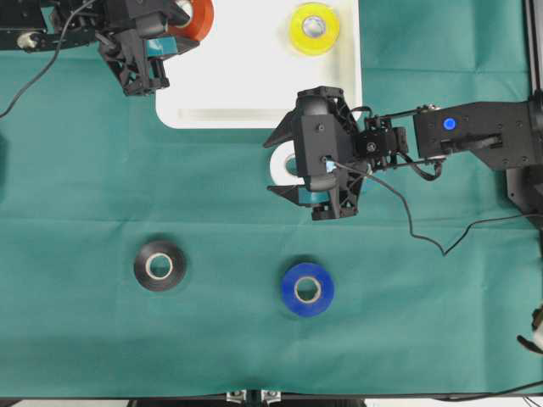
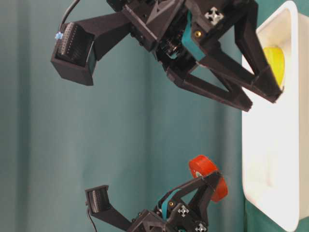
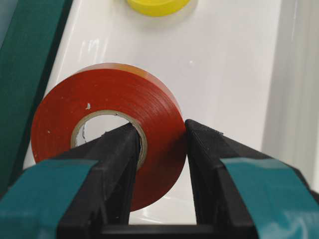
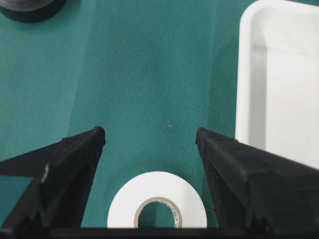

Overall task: Put the tape alternately from left to right into the white case.
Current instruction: 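Lift the red roll and carry it into the white tray, then release the red roll in the tray and withdraw the left gripper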

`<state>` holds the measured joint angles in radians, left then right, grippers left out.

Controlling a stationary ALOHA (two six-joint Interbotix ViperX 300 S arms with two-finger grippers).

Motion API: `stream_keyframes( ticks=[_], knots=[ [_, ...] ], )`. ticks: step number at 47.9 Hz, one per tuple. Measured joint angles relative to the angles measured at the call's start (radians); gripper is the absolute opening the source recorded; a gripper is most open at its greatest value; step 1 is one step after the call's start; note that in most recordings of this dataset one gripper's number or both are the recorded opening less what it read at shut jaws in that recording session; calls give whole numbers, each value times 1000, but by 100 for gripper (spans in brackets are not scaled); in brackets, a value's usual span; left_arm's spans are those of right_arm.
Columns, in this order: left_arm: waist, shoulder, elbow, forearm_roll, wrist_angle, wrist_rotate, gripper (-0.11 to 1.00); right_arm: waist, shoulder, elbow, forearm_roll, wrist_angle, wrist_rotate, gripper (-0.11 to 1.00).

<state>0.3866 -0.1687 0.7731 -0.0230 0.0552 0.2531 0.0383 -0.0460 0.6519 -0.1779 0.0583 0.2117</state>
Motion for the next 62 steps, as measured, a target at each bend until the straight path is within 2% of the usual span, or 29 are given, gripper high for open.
stream_keyframes(
  ticks=[13, 21, 26, 41, 62],
  knots=[
    [9, 20, 5, -2, -9, 3, -3, 0, 0, 0, 0, -2, 0, 80],
    [12, 163, -44, -2, 0, 2, -3, 2, 0, 0, -2, -2, 0, 80],
    [15, 207, -74, -2, 8, 5, -3, 0, 0, 2, -2, -2, 2, 80],
    [69, 233, -103, -2, 9, 2, -3, 0, 0, 6, -2, -3, 2, 80],
    [69, 302, -147, -2, 11, 6, -3, 2, 0, 12, -2, -3, 2, 80]
  ],
)
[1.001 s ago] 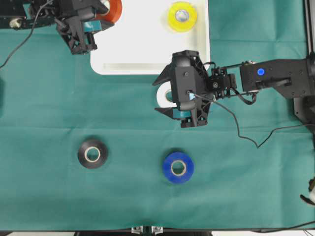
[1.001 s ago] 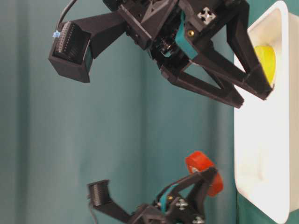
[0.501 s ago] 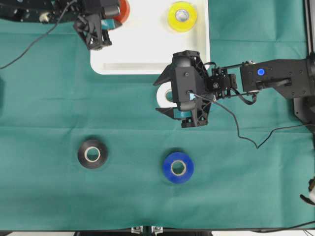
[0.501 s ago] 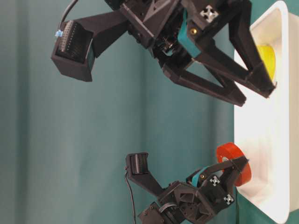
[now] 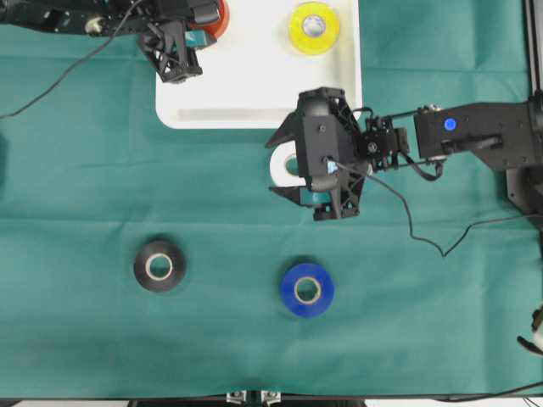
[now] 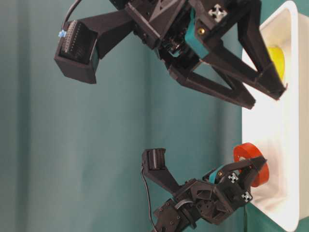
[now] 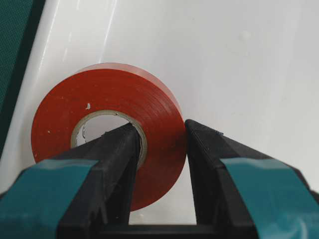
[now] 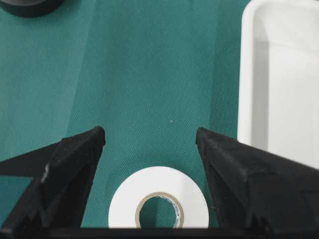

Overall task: Put the tape alternately from left to right into the white case.
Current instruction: 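Release the red roll in the tray and withdraw the left gripper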

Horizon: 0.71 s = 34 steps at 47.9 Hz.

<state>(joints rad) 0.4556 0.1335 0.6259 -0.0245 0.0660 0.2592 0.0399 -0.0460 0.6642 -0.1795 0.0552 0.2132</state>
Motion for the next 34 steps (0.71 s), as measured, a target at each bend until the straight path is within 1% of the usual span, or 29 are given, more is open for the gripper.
stream_keyframes(
  ticks=[9, 12, 15, 18, 24, 28, 31, 34],
  knots=[
    [0, 0, -2, 0, 8, 0, -3, -2, 0, 0, 2, 0, -2, 80],
    [-2, 0, -2, 2, 15, 0, 4, 0, 0, 0, 2, 0, -2, 80],
    [-2, 2, -2, 0, 26, 0, 14, 0, 0, 0, 2, 0, 0, 80],
    [0, -2, -2, 0, 38, 0, 29, 0, 0, 0, 0, 0, 0, 80],
    [0, -26, -2, 0, 67, 0, 68, 0, 0, 2, 0, 0, -2, 80],
    [0, -44, -2, 0, 77, 0, 88, 0, 0, 2, 0, 0, -2, 80],
    [0, -54, -2, 0, 80, -2, 97, -2, 0, 2, 0, 0, 0, 80],
    [0, -58, -2, 0, 81, -2, 98, -2, 0, 2, 2, 0, 0, 80]
  ],
)
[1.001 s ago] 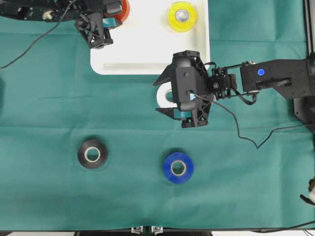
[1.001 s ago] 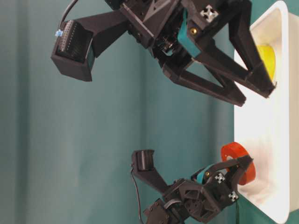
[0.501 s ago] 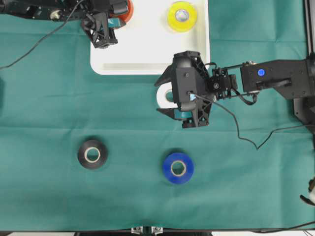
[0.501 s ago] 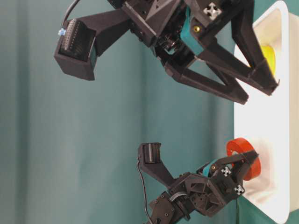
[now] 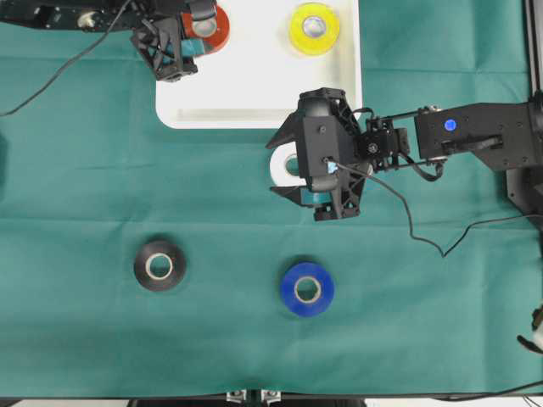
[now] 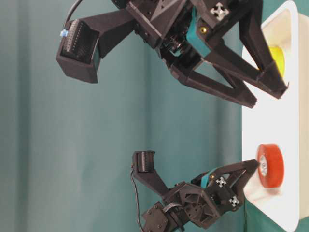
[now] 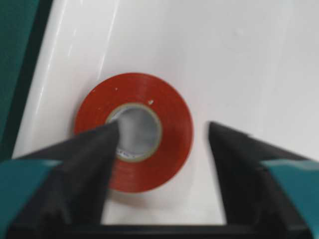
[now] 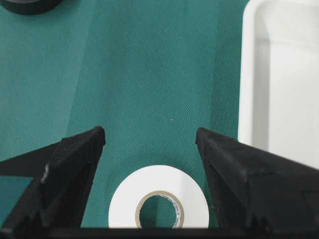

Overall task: Put the tape alternately from left to right into the white case.
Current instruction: 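Release the red roll in the tray and withdraw the left gripper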

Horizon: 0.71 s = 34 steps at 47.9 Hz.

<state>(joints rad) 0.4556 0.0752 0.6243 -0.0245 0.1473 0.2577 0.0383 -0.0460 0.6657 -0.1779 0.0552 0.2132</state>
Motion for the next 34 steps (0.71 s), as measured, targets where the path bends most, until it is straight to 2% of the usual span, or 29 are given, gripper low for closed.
stream_keyframes(
  ticks=[20, 34],
  knots=[
    [0, 0, 0, 0, 0, 0, 98, 0, 0, 0, -2, 0, 0, 80],
    [-31, -52, 44, 2, 2, -5, 98, 2, 0, 0, 0, 0, 0, 80]
  ],
)
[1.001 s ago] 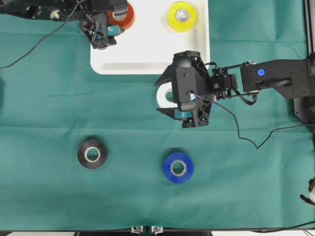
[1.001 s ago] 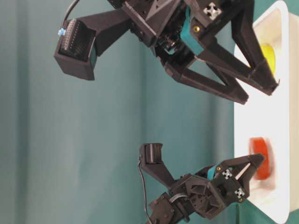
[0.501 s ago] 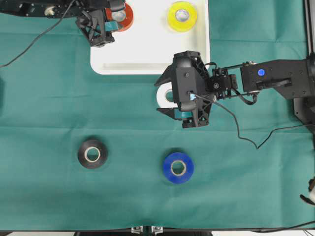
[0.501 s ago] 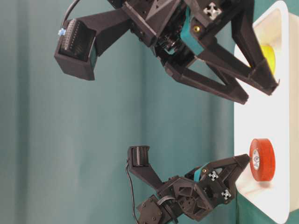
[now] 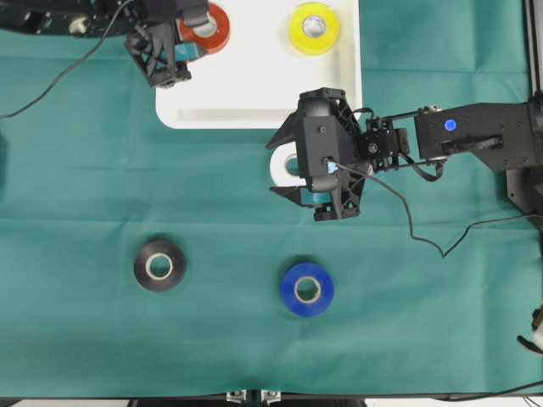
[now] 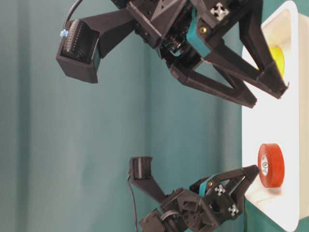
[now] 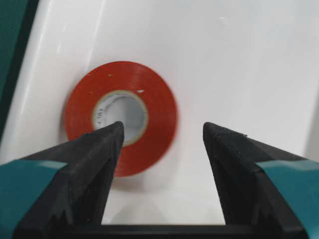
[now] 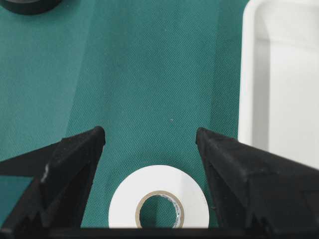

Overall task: Put the tape alternately from left to right into the white case.
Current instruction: 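Release the red roll in the tray and withdraw the left gripper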

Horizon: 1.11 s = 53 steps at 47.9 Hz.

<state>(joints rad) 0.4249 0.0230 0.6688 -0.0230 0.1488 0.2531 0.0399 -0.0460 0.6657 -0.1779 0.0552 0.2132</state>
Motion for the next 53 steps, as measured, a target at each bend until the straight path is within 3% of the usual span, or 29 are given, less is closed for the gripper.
stream_keyframes(
  ticks=[32, 53],
  knots=[
    [-236, -184, 126, 0, 0, -8, 98, -2, 0, -2, -2, 0, 0, 80],
    [-407, -206, 167, -3, 0, -110, 98, -2, 0, 0, -2, 0, 0, 80]
  ],
)
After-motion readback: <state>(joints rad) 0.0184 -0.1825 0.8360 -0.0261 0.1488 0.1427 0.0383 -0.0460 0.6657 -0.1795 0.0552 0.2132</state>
